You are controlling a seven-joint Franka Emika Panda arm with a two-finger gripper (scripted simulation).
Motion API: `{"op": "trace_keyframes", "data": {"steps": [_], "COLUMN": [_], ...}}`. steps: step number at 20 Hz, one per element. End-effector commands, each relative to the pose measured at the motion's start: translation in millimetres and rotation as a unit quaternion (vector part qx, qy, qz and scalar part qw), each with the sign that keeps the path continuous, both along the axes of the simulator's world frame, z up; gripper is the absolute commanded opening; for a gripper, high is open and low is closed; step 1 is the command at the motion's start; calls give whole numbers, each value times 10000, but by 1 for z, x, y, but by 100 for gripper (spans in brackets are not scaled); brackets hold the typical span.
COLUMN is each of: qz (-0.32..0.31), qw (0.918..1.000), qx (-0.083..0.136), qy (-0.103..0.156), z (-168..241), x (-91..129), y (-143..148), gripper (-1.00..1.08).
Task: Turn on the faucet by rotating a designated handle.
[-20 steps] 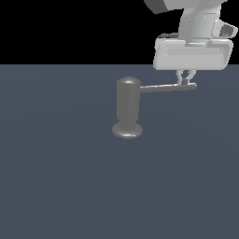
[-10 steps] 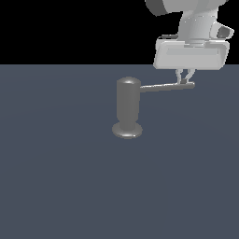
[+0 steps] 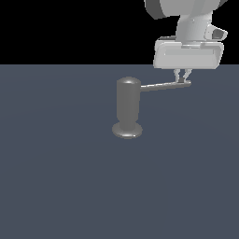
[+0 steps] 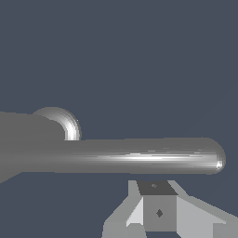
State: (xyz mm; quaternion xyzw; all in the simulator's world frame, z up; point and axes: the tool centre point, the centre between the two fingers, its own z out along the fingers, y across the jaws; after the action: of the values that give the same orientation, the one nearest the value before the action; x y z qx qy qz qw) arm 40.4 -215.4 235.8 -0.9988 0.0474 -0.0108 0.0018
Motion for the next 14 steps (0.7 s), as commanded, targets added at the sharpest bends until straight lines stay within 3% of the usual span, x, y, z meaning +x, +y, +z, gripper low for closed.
{"op": "trace_keyframes", "data": {"steps": [1,14], "qz": [15,-30], "qw": [10000,10000], "qx": [-2,-4], "qy": [0,30], "z": [-3,-7], "x": [10,43], "y": [2,-2], "gripper": [-100,-100]}}
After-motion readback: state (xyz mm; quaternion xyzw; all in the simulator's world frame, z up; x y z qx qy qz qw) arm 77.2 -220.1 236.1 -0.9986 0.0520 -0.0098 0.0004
